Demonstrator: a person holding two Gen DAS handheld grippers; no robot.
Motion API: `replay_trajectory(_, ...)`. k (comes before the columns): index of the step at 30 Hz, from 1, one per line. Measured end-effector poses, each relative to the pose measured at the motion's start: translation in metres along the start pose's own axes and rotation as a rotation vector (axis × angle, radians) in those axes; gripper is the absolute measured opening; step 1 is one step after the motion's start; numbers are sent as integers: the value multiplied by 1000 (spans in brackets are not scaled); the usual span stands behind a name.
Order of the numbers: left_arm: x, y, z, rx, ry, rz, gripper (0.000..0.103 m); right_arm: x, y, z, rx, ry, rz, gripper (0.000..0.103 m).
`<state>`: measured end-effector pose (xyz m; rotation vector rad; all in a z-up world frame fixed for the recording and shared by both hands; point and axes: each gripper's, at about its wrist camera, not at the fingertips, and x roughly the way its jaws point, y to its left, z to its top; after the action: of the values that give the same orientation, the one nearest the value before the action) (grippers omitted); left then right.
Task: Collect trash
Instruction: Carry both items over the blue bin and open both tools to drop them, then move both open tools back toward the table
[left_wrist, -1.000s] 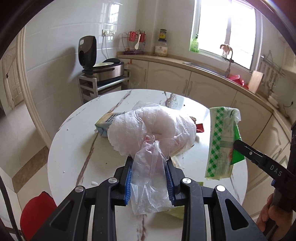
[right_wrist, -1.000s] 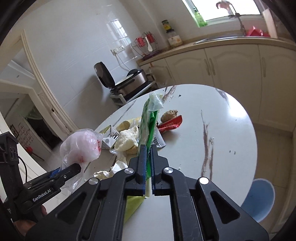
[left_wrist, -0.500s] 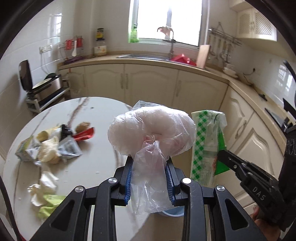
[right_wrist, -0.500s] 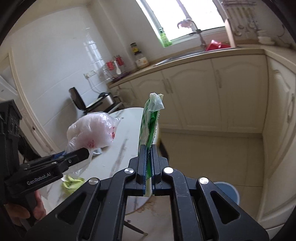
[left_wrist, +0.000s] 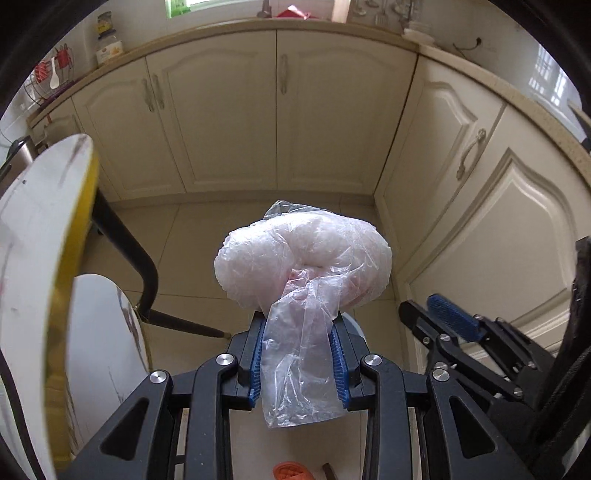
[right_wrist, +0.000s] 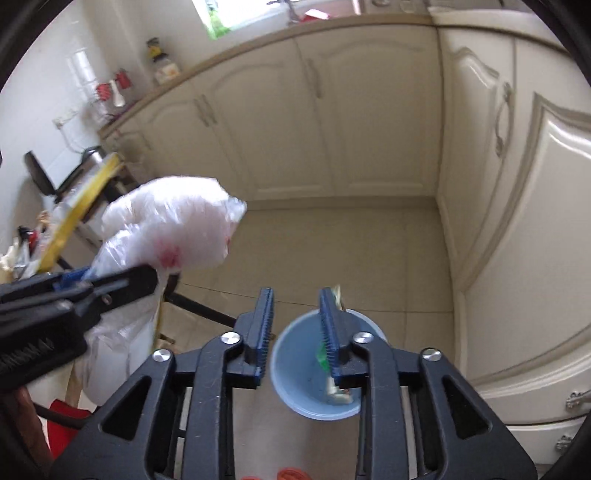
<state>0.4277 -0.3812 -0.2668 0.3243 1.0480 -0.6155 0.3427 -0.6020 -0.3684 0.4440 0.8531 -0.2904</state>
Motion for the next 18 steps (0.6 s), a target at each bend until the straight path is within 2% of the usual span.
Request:
replay_trajectory(2,27,-5,-4,-4,34,-42,27,1,-5,3,1,-9,-72,39)
replay_trajectory(4,55,-11,-3,2,71,-46,28,0,-12,4,3,-16,-114,48)
replay_trajectory(7,86,-9,4,10,97,-52,37,-6,-25,2,9,-27,-144,55)
replay_trajectory(9,96,-8,8,3,106,-38,49,-9,-34,-1,16,-30,-150,57)
replay_trajectory(11,97,-6,12,-9,95,-26,62,-11,-41,-1,21,-28,-148,58)
replay_trajectory(15,83,1,20,-16,54,-17,63,-24,-42,4,27,-44,-151,62)
replay_trajectory(18,53,2,26,-6,-24,24,63,-47,-34,5,21,-79,-141,64)
